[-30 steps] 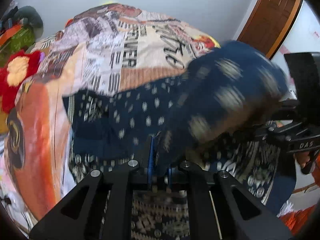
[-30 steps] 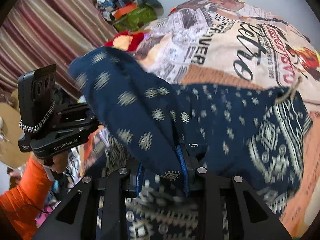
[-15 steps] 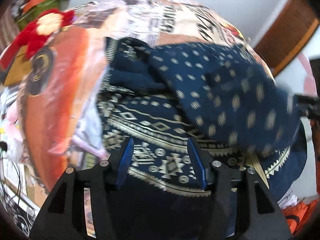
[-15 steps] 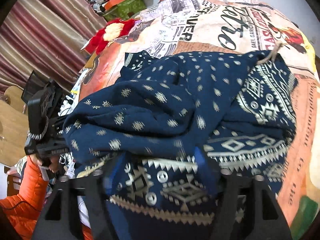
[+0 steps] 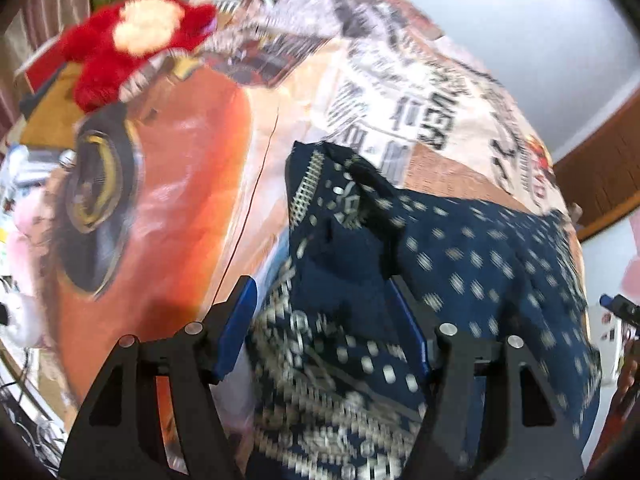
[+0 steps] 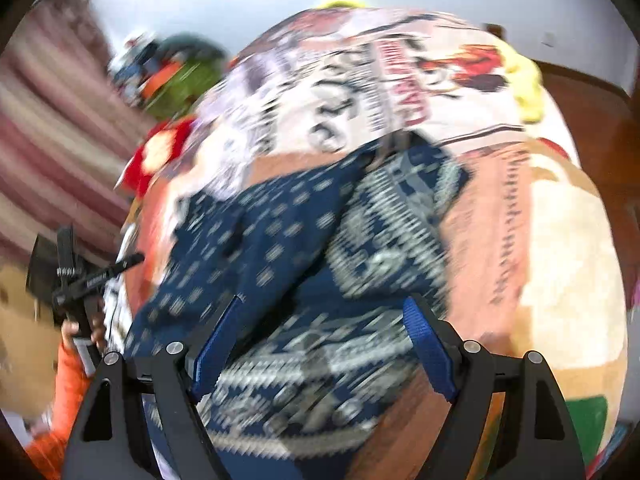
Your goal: Fold large clothes
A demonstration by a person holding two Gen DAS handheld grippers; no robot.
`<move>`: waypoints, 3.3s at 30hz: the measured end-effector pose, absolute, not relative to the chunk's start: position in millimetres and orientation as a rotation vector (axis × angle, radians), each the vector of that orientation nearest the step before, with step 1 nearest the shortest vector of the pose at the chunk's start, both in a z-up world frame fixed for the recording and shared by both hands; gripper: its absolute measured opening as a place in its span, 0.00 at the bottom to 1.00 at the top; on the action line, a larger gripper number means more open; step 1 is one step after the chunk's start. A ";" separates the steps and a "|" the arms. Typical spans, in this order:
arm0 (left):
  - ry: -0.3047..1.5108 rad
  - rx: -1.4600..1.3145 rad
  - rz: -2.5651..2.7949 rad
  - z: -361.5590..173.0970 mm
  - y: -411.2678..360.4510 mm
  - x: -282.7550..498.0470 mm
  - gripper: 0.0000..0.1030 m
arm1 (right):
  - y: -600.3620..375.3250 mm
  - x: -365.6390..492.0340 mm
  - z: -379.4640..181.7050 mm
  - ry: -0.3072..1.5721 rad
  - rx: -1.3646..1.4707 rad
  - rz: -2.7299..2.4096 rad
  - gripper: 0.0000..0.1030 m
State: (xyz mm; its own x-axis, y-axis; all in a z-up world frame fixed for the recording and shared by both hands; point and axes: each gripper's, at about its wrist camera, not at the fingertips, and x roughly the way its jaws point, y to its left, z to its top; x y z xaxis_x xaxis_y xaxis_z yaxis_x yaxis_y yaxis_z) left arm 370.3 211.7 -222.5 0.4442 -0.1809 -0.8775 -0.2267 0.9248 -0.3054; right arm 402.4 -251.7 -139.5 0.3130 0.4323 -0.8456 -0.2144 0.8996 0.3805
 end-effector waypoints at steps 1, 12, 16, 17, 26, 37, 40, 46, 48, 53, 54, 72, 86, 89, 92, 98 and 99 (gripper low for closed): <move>1.136 -0.416 0.036 -230.1 213.6 378.2 0.64 | -257.7 413.3 -144.7 1.187 0.232 0.406 0.79; 1.186 -0.430 -0.053 -275.9 198.6 442.8 0.65 | -284.1 506.6 -222.3 1.312 0.498 0.371 0.79; 1.200 -0.379 -0.070 -280.6 185.1 462.1 0.55 | -267.1 527.1 -237.0 1.313 0.540 0.459 0.80; 1.210 -0.352 -0.052 -282.9 180.6 466.8 0.42 | -261.6 531.7 -239.0 1.309 0.530 0.463 0.80; 1.123 -0.237 -0.003 -238.3 161.7 460.7 0.09 | -226.5 535.4 -232.7 1.257 0.358 0.480 0.14; 0.873 -0.188 -0.035 -114.8 157.7 461.3 0.09 | -204.3 528.0 -138.9 0.989 0.218 0.495 0.09; 0.844 -0.183 -0.009 -104.4 165.8 478.2 0.09 | -197.5 541.8 -117.6 0.944 0.200 0.494 0.09; 0.908 -0.199 0.089 -142.6 196.2 527.0 0.09 | -174.3 594.1 -116.7 0.925 0.219 0.463 0.10; 0.959 -0.207 0.119 -169.7 208.6 543.4 0.09 | -162.9 614.7 -135.7 0.956 0.218 0.438 0.10; 1.028 -0.108 0.217 -216.3 229.9 563.9 0.19 | -149.8 644.6 -192.3 1.024 0.148 0.324 0.10; 1.033 -0.091 0.233 -220.5 233.7 565.4 0.20 | -151.9 647.1 -198.9 1.024 0.138 0.316 0.10; 0.928 -0.147 0.254 -121.3 268.8 428.1 0.52 | -226.0 558.1 -115.4 0.993 0.127 0.307 0.72; 1.034 -0.308 0.049 -148.3 210.6 282.7 0.69 | -205.1 381.7 -96.8 1.065 0.114 0.488 0.82; 1.096 -0.331 0.065 -174.1 210.2 259.0 0.69 | -204.4 356.4 -117.9 1.109 0.094 0.495 0.82; 1.162 -0.389 0.075 -205.8 214.2 238.7 0.69 | -207.2 338.7 -140.7 1.171 0.123 0.492 0.82; 1.259 -0.536 0.084 -262.4 216.8 214.4 0.69 | -208.2 314.3 -165.3 1.200 0.181 0.505 0.82; 1.268 -0.555 0.081 -269.9 215.6 212.2 0.69 | -207.3 312.3 -165.1 1.196 0.175 0.507 0.82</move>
